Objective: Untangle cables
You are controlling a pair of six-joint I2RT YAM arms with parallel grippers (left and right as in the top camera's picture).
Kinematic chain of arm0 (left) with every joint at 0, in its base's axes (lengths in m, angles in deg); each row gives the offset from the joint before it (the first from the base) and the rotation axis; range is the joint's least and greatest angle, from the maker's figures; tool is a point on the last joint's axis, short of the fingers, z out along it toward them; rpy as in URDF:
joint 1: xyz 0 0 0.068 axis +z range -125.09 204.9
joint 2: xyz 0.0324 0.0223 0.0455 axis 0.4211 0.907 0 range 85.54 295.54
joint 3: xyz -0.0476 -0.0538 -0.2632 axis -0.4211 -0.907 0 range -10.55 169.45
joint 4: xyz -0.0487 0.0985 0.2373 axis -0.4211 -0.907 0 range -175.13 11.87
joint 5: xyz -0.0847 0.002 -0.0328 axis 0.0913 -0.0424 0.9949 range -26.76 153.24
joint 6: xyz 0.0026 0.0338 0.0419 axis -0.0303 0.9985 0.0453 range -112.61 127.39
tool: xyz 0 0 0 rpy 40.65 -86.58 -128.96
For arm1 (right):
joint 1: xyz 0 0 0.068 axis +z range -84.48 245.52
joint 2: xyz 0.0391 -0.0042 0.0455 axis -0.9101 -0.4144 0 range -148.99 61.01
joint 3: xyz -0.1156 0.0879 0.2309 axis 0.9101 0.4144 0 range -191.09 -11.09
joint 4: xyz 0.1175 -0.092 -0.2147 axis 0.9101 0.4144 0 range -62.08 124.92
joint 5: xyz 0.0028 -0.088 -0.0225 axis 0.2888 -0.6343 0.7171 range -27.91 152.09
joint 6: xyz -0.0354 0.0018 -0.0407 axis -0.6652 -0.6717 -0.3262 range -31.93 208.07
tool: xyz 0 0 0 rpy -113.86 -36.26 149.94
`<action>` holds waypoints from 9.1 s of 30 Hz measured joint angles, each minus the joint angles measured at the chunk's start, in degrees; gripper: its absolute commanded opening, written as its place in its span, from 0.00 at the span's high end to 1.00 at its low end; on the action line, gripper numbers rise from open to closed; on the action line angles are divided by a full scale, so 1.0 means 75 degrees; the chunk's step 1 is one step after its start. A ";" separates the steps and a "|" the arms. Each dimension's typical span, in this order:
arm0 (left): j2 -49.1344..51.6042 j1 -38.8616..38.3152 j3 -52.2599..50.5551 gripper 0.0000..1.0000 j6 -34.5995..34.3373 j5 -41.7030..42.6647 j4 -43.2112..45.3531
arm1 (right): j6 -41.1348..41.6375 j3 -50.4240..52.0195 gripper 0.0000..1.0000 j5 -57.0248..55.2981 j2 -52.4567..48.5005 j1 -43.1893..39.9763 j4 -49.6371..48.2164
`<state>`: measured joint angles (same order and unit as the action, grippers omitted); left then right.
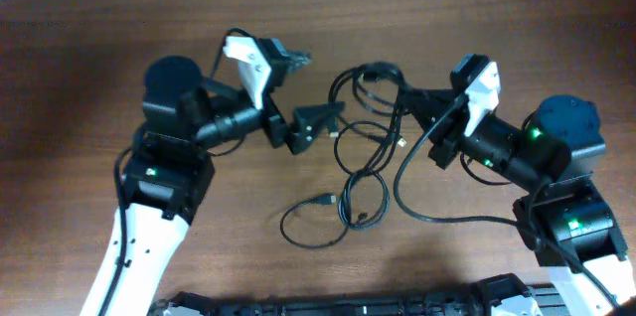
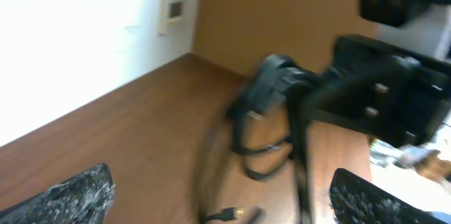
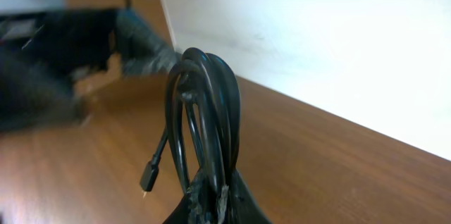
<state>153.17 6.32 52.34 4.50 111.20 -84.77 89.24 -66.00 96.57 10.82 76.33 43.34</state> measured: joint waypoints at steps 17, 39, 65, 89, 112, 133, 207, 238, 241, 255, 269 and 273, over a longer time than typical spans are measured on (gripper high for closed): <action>0.0991 -0.1186 0.0029 0.01 -0.3378 -0.0889 0.1262 | 0.0629 0.0000 0.96 -0.0391 0.0000 0.0000 -0.0181; 0.1585 -0.0883 0.0038 0.01 -0.5429 -0.0889 0.1419 | 0.0825 0.0003 0.96 -0.2541 0.0000 0.0000 -0.0178; 0.1585 -0.1979 0.0038 0.47 -0.7592 -0.2506 0.2159 | 0.1020 0.0003 0.96 -0.0522 0.0000 0.0000 -0.0577; 0.1603 -0.0778 0.0082 1.00 -0.7006 -0.4899 0.1105 | 0.1064 0.0052 0.96 -0.0391 -0.0052 0.0006 0.0332; 0.1603 -0.1623 0.0082 1.00 -0.2821 -0.2702 0.1489 | -0.0635 0.0052 0.83 0.0111 -0.0035 0.0006 0.0294; 0.1597 -0.1620 0.0090 1.00 -0.4631 -0.4293 0.0213 | -0.0667 0.0052 0.96 0.0087 -0.0338 0.0023 0.0647; 0.0172 -0.3197 0.0093 1.00 0.2154 -0.5642 0.1326 | -0.0833 0.0052 0.96 0.1078 -0.0568 0.0015 0.0915; 0.0172 -0.2897 0.0102 0.01 0.1807 -1.2310 -0.0947 | 0.0431 0.0052 0.96 0.0618 -0.0589 0.0015 0.0682; 0.0172 -0.2897 0.0102 0.01 0.1326 -1.1089 -0.1734 | 0.1084 0.0052 0.96 0.0192 -0.0589 0.0015 0.0562; 0.0166 -0.2897 0.0102 0.01 0.0029 -0.7997 -0.2664 | 0.3229 0.0052 0.96 -0.1920 -0.0589 0.0015 0.0487; 0.0166 -0.2897 0.0102 0.01 -0.4130 -0.6041 -0.2457 | 0.4972 0.0052 0.96 -0.3069 -0.0589 0.0015 -0.1011; 0.0166 -0.2897 0.0102 0.01 -0.5724 -0.5330 -0.2404 | 0.5053 0.0052 0.96 -0.3713 -0.0589 0.0015 -0.1043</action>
<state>154.42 -15.41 53.11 -38.43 71.23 -102.80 127.14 -65.61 68.73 6.40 76.44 35.51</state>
